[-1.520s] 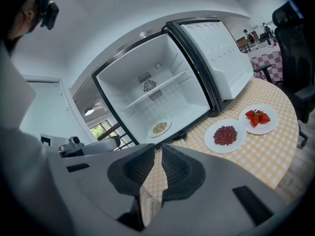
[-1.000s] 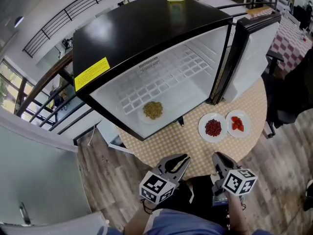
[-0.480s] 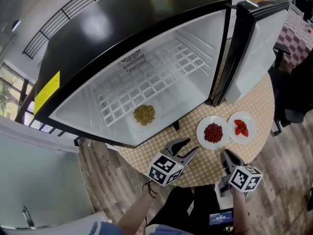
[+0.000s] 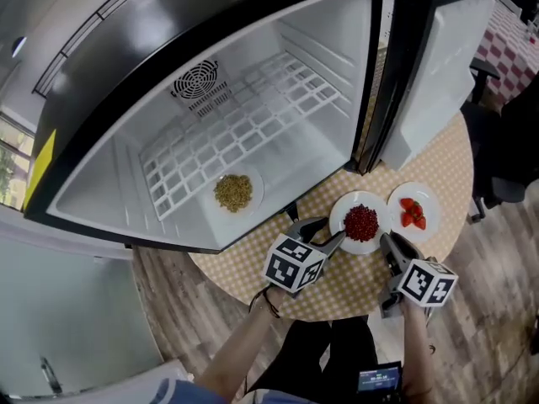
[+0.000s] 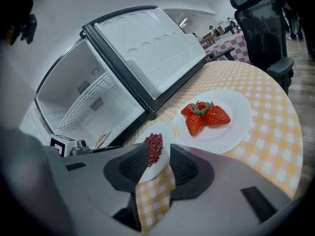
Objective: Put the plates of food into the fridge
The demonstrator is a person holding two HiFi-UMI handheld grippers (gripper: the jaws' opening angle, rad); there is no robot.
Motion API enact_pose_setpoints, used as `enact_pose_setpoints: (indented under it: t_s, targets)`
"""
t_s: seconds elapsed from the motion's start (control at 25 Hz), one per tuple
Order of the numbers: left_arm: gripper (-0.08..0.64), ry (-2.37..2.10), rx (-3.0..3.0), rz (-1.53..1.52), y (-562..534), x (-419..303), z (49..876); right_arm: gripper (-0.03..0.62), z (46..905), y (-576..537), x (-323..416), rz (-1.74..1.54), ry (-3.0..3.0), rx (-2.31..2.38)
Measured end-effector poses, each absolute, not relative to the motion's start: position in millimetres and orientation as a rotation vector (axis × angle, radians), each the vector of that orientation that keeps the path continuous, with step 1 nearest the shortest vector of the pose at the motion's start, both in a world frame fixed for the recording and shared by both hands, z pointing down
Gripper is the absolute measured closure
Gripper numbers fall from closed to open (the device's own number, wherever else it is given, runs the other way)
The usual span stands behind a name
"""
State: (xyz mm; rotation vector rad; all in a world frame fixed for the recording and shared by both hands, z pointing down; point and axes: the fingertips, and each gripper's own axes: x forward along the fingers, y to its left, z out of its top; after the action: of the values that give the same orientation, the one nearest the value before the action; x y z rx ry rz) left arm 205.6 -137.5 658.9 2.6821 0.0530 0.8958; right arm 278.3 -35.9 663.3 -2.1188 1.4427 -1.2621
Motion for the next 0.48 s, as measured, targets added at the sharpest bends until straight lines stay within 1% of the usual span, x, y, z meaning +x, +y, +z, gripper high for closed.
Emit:
enact_pose_setpoints:
  t_s: [0.28, 0.48]
  targets:
    - [0.365, -0.022, 2.657, 0.927, -144.6, 209.2, 669.7, 0.468, 674.3, -43.7, 283.2, -1.350, 1.394, -2.234]
    - [0.365, 0.017, 2.703, 0.994, -137.1, 210.5, 674.0, 0.471, 684.9, -44.5, 283.8, -1.440, 1.407, -2.419]
